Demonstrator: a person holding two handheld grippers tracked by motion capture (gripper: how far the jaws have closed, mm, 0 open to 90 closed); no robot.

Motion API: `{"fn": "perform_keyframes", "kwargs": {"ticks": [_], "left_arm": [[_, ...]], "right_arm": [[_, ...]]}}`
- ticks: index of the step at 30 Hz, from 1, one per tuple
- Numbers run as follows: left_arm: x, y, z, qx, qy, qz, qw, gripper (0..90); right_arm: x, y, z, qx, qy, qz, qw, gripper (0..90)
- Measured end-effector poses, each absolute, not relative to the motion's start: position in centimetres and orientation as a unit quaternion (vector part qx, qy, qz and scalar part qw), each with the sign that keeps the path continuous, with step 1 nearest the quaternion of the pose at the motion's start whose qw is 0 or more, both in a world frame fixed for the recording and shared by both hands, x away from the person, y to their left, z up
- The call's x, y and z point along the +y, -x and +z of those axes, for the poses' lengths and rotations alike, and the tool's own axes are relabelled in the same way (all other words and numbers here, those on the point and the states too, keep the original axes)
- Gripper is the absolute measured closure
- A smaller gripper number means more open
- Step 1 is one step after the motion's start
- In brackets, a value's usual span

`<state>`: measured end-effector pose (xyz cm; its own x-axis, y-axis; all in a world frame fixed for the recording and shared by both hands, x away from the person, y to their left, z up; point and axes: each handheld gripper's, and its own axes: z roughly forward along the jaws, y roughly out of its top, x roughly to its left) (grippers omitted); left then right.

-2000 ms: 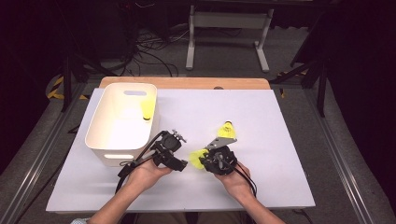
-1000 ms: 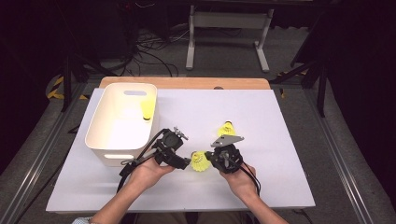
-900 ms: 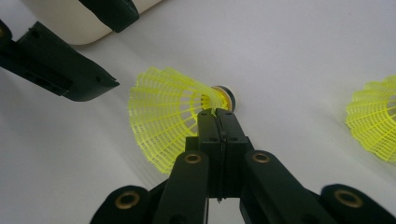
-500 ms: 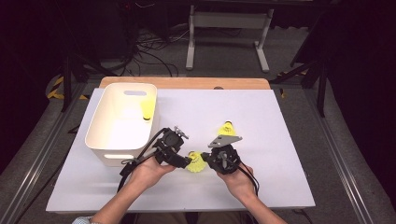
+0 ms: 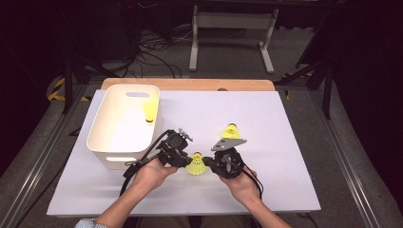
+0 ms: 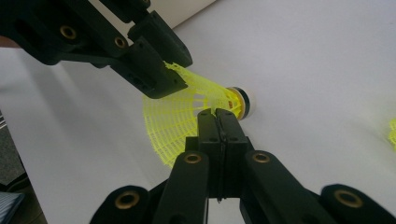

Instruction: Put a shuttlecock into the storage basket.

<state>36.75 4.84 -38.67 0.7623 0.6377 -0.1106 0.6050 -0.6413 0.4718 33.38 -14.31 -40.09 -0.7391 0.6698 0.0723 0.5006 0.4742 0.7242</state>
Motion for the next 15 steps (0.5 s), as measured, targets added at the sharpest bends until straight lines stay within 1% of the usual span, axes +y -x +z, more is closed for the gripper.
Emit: {"fn": "perform_keyframes", "kwargs": {"ticks": [4,5,6,8,12,15], "left_arm": [[4.67,-36.66,-38.7,0.342,-0.906,0.037,0.245,83.1],[4.65,-36.66,-38.65,0.341,-0.907,0.038,0.245,83.1],[4.62,-36.66,-38.56,0.341,-0.907,0.041,0.243,87.0],[4.6,-36.66,-38.5,0.342,-0.907,0.041,0.243,88.7],[4.32,-36.58,-38.15,0.339,-0.908,0.053,0.241,89.2],[4.23,-36.62,-37.97,0.339,-0.908,0.059,0.24,89.4]], "right_arm": [[-14.21,-33.41,-40.15,0.853,-0.341,0.38,0.107,90.0],[-14.18,-33.41,-40.17,0.853,-0.342,0.381,0.106,90.0],[-14.18,-33.43,-40.16,0.852,-0.342,0.382,0.102,90.0],[-14.2,-33.43,-40.15,0.852,-0.342,0.383,0.101,89.8],[-14.26,-33.32,-40.03,0.851,-0.34,0.387,0.099,88.4],[-14.39,-33.34,-39.91,0.848,-0.343,0.394,0.093,84.2]]}}
